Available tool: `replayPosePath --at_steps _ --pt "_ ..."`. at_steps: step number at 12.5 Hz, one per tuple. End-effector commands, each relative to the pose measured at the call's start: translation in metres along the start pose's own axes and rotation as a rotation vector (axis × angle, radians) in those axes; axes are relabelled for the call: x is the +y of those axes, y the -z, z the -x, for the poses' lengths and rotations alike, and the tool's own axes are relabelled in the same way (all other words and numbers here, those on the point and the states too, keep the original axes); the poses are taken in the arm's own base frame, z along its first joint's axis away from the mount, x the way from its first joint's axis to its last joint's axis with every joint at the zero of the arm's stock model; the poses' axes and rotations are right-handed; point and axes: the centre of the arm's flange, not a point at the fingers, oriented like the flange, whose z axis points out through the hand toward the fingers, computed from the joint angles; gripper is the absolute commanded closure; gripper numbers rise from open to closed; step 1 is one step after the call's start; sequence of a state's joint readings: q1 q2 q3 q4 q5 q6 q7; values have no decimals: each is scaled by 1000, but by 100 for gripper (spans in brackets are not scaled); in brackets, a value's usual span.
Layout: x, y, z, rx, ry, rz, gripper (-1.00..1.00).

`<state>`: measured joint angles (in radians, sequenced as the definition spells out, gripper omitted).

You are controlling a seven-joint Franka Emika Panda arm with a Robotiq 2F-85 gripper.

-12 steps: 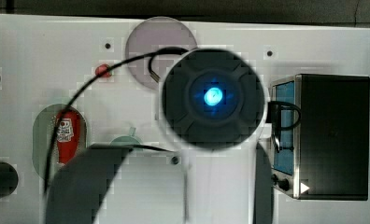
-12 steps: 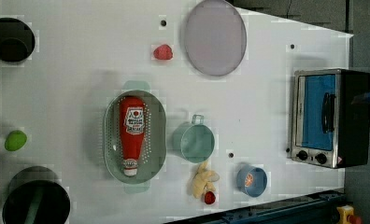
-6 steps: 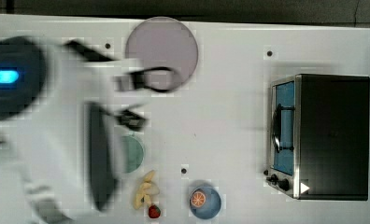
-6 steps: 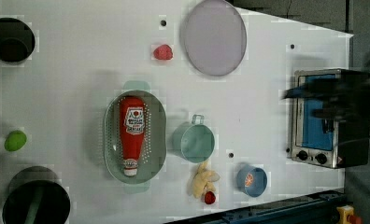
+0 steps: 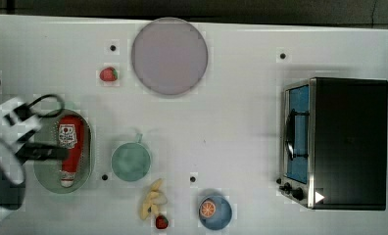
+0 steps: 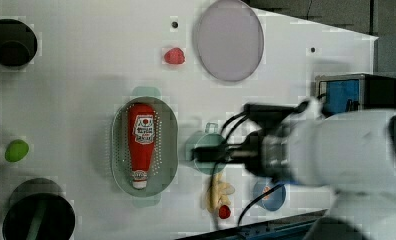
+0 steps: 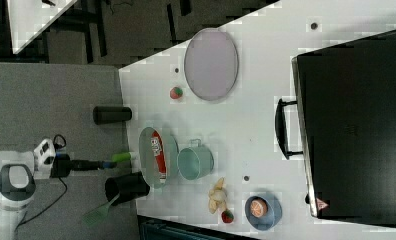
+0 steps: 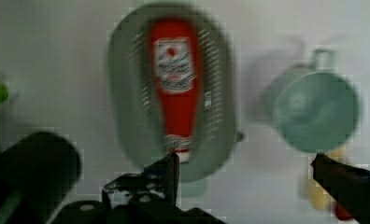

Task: Pick ketchup from strainer and place it on the table

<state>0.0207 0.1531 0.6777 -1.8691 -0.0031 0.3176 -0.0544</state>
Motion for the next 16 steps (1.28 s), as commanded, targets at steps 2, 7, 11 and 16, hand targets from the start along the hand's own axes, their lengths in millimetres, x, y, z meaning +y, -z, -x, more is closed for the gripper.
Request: replayPosePath --at_steps 2,7,11,16 --pt "-19 -50 2 51 -40 -23 -100" --pt "-31 -150 -3 101 11 -31 -100" --pt "-34 -211 -15 96 40 -51 -100" --pt "-39 -265 -17 83 7 -81 -100"
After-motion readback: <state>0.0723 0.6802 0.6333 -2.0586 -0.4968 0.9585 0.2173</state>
